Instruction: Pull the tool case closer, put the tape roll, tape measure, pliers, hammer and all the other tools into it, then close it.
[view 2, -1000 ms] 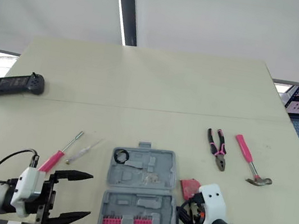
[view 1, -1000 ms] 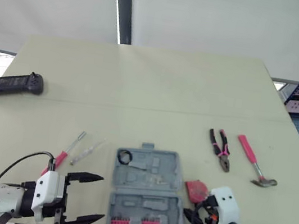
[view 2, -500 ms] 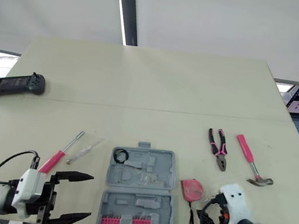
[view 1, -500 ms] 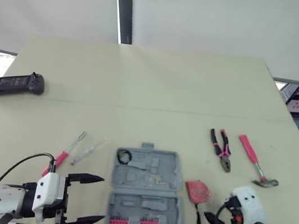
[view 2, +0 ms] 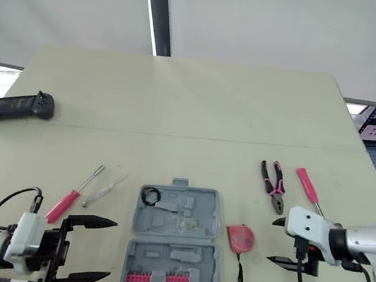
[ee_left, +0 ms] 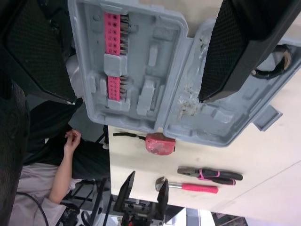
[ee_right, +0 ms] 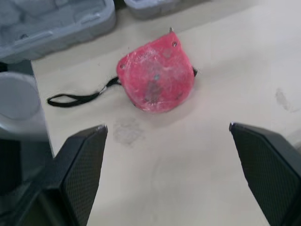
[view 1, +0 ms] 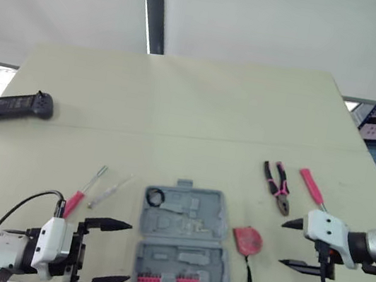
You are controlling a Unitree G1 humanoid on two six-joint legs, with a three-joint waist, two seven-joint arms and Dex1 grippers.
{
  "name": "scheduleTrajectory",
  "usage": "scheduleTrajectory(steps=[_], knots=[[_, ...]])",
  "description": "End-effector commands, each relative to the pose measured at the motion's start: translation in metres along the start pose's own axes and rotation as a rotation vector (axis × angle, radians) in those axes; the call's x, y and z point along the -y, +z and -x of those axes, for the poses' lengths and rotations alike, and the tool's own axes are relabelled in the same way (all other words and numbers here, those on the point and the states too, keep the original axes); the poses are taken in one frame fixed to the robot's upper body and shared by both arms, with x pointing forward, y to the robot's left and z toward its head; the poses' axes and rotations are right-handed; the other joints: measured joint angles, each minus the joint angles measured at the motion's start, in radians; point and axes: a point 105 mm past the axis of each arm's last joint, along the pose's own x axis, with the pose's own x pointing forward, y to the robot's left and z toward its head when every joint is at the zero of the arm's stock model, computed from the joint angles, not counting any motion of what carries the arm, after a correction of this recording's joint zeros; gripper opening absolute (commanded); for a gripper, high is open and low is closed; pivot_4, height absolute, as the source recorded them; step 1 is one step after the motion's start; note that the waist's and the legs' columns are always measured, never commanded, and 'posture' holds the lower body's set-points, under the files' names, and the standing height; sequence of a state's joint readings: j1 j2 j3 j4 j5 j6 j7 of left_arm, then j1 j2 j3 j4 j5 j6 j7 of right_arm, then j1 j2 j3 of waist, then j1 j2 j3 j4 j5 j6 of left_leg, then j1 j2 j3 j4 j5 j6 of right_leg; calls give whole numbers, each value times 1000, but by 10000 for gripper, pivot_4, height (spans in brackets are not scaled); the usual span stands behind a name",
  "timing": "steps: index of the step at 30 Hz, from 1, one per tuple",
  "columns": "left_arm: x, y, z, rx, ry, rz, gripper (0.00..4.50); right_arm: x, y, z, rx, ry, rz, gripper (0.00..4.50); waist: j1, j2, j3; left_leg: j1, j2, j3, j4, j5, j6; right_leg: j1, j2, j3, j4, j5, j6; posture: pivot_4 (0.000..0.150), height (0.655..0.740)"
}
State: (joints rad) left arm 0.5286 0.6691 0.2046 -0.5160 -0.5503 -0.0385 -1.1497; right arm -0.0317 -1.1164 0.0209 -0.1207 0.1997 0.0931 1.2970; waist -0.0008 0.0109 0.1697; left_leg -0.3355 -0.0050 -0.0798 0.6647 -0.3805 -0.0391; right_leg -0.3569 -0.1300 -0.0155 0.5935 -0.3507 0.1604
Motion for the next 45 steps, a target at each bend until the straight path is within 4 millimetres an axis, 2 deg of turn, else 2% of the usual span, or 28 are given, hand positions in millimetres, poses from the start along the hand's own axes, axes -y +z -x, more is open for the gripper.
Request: scheduleTrajectory(steps=[1,13,21,26,45], knots=[[5,8,0,14,6,-35,45000,1,-3,-13,-14,89,142,43850,1,0,0,0,0,0,1,0,0,0,0,0,0,0,0,1500,7400],[14,10,1,3,56,-34,45000,16,-7,-48,-29,203,334,43850,0,0,0,0,0,0,1,0,0,0,0,0,0,1,1,1500,7400],[18,5,4,-2,72,-29,45000,18,-7,-55,-24,225,352,43850,-2,0,0,0,0,1,1,0,0,0,0,0,0,1,1,1500,7400],[22,-3,7,-4,77,-26,45000,16,1,-62,21,221,336,43850,-2,0,0,0,0,1,1,0,-1,0,0,0,0,1,1,1500,7400],[25,-12,9,-2,70,-34,45000,5,6,-66,57,249,339,43850,-2,0,0,1,0,1,2,0,0,0,0,0,0,1,1,1500,7400]])
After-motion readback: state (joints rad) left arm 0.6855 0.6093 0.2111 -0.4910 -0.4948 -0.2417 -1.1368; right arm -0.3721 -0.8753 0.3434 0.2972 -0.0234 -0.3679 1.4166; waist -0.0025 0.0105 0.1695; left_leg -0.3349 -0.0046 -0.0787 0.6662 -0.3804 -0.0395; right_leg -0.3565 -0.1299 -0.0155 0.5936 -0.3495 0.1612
